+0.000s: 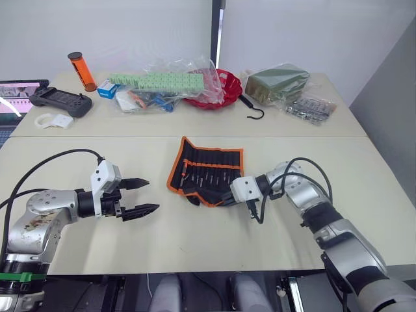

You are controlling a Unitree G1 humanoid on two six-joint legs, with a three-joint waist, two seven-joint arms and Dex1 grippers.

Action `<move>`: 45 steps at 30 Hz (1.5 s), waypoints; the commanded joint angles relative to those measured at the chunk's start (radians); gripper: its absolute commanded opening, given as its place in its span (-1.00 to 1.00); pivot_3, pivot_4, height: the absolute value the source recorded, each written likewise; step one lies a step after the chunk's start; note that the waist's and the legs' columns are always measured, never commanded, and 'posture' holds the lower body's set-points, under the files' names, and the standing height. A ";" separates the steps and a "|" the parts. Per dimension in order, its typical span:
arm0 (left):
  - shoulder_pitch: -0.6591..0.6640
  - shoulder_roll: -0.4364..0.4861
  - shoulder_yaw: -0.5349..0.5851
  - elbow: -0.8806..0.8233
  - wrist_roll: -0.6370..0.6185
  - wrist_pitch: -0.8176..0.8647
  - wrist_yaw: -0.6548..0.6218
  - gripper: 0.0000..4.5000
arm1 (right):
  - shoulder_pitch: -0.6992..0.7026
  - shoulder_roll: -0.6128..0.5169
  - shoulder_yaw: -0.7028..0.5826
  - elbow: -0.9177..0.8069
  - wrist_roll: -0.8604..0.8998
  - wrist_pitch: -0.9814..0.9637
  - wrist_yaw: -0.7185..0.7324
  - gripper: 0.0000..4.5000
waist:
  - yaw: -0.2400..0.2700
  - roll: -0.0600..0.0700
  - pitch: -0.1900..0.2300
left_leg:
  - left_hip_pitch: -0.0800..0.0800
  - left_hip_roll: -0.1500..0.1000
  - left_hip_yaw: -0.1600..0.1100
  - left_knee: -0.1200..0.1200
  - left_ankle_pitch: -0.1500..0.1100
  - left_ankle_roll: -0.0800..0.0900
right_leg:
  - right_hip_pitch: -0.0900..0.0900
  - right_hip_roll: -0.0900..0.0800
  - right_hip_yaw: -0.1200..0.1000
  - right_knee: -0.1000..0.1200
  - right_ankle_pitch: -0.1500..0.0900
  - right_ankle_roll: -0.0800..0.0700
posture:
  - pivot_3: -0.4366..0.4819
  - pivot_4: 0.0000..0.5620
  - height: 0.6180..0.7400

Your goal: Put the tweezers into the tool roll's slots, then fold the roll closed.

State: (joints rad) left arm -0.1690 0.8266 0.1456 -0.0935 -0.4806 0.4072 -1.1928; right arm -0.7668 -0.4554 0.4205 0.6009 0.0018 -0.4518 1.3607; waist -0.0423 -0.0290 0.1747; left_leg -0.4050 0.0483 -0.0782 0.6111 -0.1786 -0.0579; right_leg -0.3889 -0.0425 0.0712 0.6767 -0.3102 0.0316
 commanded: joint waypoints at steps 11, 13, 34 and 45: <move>-0.143 -0.007 -0.072 0.088 0.071 -0.143 -0.053 1.00 | 0.053 -0.067 -0.083 -0.204 0.065 0.132 -0.008 -0.61 | 0.000 0.001 0.001 | -0.001 0.000 0.000 0.000 0.000 0.000 | 0.000 0.000 0.000 0.001 0.000 0.000 | -0.05 -0.47 1.00; -0.154 -0.004 -0.087 0.089 0.083 -0.168 -0.067 1.00 | 0.070 -0.092 -0.100 -0.266 0.085 0.177 -0.001 -0.31 | 0.000 0.001 0.001 | -0.001 0.000 0.000 0.000 0.000 0.000 | 0.000 0.000 0.000 0.001 0.000 0.000 | -0.05 -0.47 1.00; -0.290 -0.121 -0.331 0.066 0.322 -0.343 0.006 0.75 | 0.288 -0.127 -0.207 -0.492 0.111 0.419 -0.224 0.91 | -0.003 0.001 0.001 | -0.001 -0.001 0.000 0.002 0.000 0.000 | 0.000 0.000 0.001 0.000 0.000 0.000 | -0.05 -0.47 1.00; -0.324 -0.131 -0.324 0.211 0.339 -0.433 -0.010 -0.85 | 0.290 -0.082 -0.201 -0.454 0.101 0.405 -0.260 0.11 | 0.001 0.001 0.001 | -0.002 -0.001 0.000 0.002 0.000 0.000 | 0.000 0.000 0.001 0.001 0.000 0.000 | -0.05 -0.47 1.00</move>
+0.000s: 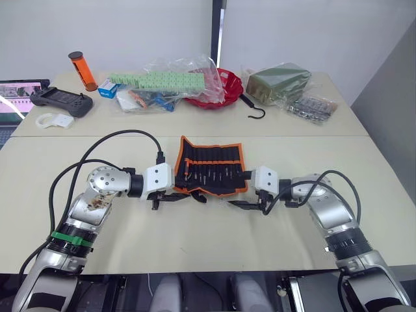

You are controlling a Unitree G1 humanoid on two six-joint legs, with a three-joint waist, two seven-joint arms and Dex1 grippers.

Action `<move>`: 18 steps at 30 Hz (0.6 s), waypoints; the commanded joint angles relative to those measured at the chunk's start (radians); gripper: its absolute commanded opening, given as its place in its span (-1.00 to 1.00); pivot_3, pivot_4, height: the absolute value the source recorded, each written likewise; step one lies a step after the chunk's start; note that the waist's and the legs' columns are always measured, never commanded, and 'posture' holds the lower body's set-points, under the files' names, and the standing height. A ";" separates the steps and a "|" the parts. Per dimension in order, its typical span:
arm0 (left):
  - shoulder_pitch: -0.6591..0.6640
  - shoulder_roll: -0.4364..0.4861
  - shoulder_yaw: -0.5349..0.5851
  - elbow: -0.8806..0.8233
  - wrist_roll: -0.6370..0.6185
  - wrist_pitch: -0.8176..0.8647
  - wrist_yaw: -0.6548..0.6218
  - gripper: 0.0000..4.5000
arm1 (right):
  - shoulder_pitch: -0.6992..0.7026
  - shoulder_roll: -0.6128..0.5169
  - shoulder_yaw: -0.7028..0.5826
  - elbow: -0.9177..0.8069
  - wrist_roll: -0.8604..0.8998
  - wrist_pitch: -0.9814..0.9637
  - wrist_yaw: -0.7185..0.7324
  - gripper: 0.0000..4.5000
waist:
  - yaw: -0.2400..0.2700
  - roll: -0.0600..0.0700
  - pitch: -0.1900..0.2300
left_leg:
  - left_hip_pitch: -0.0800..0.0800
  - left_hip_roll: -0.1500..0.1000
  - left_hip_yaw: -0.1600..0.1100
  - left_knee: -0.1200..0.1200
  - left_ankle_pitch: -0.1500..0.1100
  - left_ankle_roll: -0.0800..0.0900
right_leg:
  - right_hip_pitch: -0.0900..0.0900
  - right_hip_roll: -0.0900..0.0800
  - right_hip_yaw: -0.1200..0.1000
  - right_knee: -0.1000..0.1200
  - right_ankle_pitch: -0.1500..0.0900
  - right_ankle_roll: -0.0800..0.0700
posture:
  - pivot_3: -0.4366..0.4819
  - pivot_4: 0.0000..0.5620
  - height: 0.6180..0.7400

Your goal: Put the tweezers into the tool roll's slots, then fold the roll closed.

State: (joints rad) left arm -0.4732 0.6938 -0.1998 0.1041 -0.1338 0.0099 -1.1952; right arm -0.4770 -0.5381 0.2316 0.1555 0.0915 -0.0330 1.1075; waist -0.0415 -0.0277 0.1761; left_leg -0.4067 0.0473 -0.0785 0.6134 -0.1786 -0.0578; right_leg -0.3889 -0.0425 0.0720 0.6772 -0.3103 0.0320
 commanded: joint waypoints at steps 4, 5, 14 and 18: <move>-0.014 -0.002 0.030 0.057 -0.020 -0.060 -0.014 -1.00 | 0.006 0.000 -0.013 -0.007 0.013 -0.014 -0.003 -0.54 | 0.000 0.000 0.000 | 0.000 0.000 0.000 0.000 0.000 0.000 | 0.000 0.000 0.000 0.000 0.000 0.000 | -0.05 -0.47 1.00; -0.015 -0.008 0.032 0.059 -0.027 -0.057 -0.013 -1.00 | 0.008 0.000 -0.012 -0.008 0.015 -0.013 0.001 -0.67 | 0.000 0.000 0.000 | 0.000 0.000 0.000 0.000 0.000 0.000 | 0.000 0.000 0.000 0.000 0.000 0.000 | -0.05 -0.47 1.00; 0.061 0.059 0.055 -0.074 -0.145 0.064 -0.128 -1.00 | 0.050 -0.018 -0.010 -0.096 0.084 0.081 0.077 -0.98 | -0.004 0.000 0.000 | 0.000 0.000 0.000 0.000 0.000 0.000 | 0.000 0.000 0.000 0.001 0.000 0.000 | -0.05 -0.47 1.00; 0.110 0.104 0.069 -0.140 -0.183 0.135 -0.149 -1.00 | 0.073 -0.035 -0.004 -0.158 0.118 0.163 0.107 -0.98 | -0.003 0.001 0.000 | 0.001 0.000 0.000 -0.001 0.000 0.000 | 0.000 0.000 0.000 0.001 0.000 0.000 | -0.05 -0.47 1.00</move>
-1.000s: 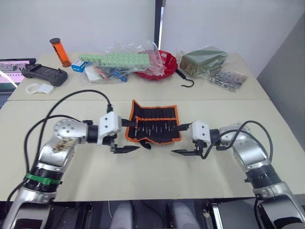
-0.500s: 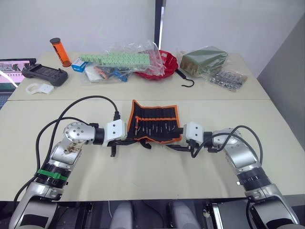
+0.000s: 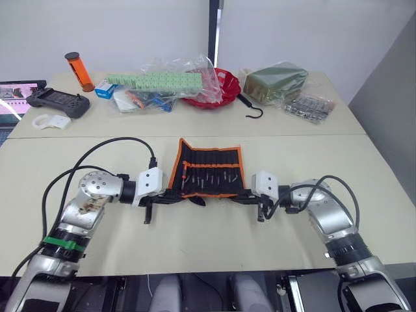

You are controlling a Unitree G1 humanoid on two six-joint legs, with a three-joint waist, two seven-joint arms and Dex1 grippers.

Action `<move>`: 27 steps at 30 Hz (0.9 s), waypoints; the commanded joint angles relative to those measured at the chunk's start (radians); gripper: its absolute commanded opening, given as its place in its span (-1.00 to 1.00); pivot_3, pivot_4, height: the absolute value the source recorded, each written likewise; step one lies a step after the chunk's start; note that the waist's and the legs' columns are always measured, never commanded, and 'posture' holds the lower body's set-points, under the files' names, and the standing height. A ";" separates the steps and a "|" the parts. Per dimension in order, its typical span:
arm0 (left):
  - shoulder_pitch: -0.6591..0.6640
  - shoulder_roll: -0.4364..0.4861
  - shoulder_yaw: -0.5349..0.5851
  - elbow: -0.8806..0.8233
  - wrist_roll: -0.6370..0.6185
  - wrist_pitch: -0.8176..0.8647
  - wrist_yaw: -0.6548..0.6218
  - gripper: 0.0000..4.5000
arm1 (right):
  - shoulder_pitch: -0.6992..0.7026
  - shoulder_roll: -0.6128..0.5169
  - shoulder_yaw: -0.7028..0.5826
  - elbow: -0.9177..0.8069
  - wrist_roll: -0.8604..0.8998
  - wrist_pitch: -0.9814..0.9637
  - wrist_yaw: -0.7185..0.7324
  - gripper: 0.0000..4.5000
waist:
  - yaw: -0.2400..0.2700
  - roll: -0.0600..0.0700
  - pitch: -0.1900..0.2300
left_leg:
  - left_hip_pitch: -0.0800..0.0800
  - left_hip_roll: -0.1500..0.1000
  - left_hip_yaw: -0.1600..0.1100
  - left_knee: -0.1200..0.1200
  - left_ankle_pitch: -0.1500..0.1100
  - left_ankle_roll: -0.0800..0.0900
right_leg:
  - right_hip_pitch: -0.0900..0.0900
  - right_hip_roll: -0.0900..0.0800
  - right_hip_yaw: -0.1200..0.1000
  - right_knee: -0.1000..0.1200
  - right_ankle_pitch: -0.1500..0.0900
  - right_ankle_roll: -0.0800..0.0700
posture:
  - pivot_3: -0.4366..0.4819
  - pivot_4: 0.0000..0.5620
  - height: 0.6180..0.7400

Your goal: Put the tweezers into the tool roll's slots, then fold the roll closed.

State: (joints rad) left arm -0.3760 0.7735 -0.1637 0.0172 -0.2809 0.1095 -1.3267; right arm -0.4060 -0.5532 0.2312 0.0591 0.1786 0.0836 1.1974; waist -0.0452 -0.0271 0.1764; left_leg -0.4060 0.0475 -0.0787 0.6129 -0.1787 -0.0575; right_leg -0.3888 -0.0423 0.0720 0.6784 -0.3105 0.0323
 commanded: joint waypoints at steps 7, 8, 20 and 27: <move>-0.041 0.005 0.021 -0.005 0.002 0.101 0.049 -1.00 | -0.027 -0.029 -0.009 -0.061 0.031 0.136 0.013 -0.98 | 0.009 0.000 0.000 | -0.001 0.000 0.000 0.003 0.000 0.000 | 0.000 0.000 0.000 0.000 0.000 0.000 | -0.05 -0.47 1.00; -0.057 0.002 0.013 0.012 0.014 0.131 0.066 -1.00 | -0.037 -0.030 -0.006 -0.045 0.020 0.144 0.005 -0.98 | 0.008 0.000 0.000 | -0.001 0.000 0.000 0.003 0.000 0.000 | 0.000 0.000 0.000 0.000 0.000 0.000 | -0.05 -0.47 1.00; -0.129 -0.051 -0.044 0.079 0.096 0.259 0.173 -1.00 | -0.121 0.020 0.022 0.135 -0.107 0.089 -0.161 -0.98 | 0.006 0.000 0.000 | -0.001 -0.001 0.000 0.003 0.000 0.001 | 0.000 0.000 0.000 0.000 0.000 0.000 | -0.05 -0.47 1.00; -0.119 -0.065 -0.032 0.069 0.088 0.315 0.196 -1.00 | -0.101 0.033 0.017 0.122 -0.098 0.085 -0.184 -0.98 | 0.004 0.000 0.000 | 0.000 -0.001 0.000 0.003 0.000 0.001 | 0.000 0.000 0.000 0.001 0.000 0.000 | -0.05 -0.47 1.00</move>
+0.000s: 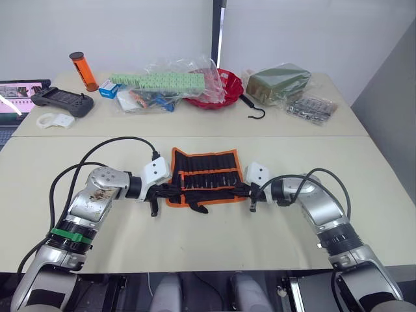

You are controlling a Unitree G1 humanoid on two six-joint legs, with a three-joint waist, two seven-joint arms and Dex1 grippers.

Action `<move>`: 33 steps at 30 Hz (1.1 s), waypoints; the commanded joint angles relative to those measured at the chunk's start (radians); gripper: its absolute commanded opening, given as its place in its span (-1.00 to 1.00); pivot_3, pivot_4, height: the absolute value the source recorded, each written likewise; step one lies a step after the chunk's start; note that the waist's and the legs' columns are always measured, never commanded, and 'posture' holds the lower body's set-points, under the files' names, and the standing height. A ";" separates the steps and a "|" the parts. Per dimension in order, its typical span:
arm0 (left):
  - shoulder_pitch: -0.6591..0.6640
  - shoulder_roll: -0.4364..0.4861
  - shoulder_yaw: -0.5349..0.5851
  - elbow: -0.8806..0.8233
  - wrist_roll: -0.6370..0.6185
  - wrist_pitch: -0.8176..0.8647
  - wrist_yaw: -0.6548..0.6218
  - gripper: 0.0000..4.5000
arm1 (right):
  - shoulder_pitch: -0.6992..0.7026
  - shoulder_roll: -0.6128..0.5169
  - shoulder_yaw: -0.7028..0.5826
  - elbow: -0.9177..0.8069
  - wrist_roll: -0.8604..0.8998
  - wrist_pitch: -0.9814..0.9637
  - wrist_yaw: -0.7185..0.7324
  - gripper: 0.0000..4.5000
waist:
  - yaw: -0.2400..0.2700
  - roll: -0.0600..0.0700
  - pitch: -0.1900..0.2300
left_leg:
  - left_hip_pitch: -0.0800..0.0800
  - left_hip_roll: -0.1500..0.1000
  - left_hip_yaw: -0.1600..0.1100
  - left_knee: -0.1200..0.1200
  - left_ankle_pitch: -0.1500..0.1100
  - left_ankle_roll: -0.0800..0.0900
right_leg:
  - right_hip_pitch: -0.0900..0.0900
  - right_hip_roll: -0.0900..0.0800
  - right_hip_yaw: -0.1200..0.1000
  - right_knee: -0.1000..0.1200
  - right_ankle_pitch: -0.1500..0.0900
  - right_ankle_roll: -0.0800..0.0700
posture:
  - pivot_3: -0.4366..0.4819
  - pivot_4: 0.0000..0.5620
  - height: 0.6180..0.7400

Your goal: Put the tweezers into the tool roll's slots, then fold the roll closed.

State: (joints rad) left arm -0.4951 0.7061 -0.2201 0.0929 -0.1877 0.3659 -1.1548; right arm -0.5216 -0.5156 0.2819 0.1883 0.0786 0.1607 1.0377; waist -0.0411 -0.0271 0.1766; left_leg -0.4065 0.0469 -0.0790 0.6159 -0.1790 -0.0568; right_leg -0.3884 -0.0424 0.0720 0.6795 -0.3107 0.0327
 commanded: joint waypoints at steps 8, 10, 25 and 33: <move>-0.002 0.021 0.104 -0.050 -0.038 0.088 0.055 0.11 | 0.024 0.015 -0.138 -0.050 0.123 0.065 -0.032 -0.15 | 0.000 0.000 0.000 | 0.000 0.000 0.000 0.000 0.000 0.000 | 0.000 0.000 0.000 0.000 0.000 0.000 | -0.05 -0.47 1.00; -0.011 0.012 0.140 -0.087 -0.071 0.118 0.078 0.41 | 0.031 0.015 -0.174 -0.079 0.182 0.103 -0.011 0.00 | -0.001 0.000 0.000 | 0.000 0.000 0.000 0.000 0.000 0.000 | 0.000 0.000 0.000 0.000 0.000 0.000 | -0.05 -0.47 1.00; 0.106 -0.126 0.251 -0.315 -0.219 0.226 0.288 -0.11 | 0.108 0.156 -0.178 -0.245 0.263 0.201 -0.158 -0.96 | -0.004 0.000 0.000 | 0.000 0.000 0.000 -0.001 0.000 0.000 | 0.000 0.000 0.000 0.000 0.000 0.000 | -0.05 -0.47 1.00; 0.172 -0.186 0.128 -0.335 -0.133 0.206 0.378 -0.99 | 0.141 0.209 -0.076 -0.215 0.116 0.141 -0.287 -1.00 | 0.006 0.000 0.000 | -0.001 -0.001 0.000 0.000 0.000 0.000 | 0.000 -0.001 0.000 0.000 0.000 0.000 | -0.05 -0.47 1.00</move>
State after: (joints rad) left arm -0.3231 0.5261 -0.0800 -0.2100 -0.3374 0.6026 -0.7942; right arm -0.3771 -0.3166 0.2119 -0.0110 0.2099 0.3331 0.7801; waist -0.0349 -0.0272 0.1766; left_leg -0.4069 0.0461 -0.0793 0.6163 -0.1790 -0.0569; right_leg -0.3883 -0.0431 0.0727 0.6795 -0.3107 0.0326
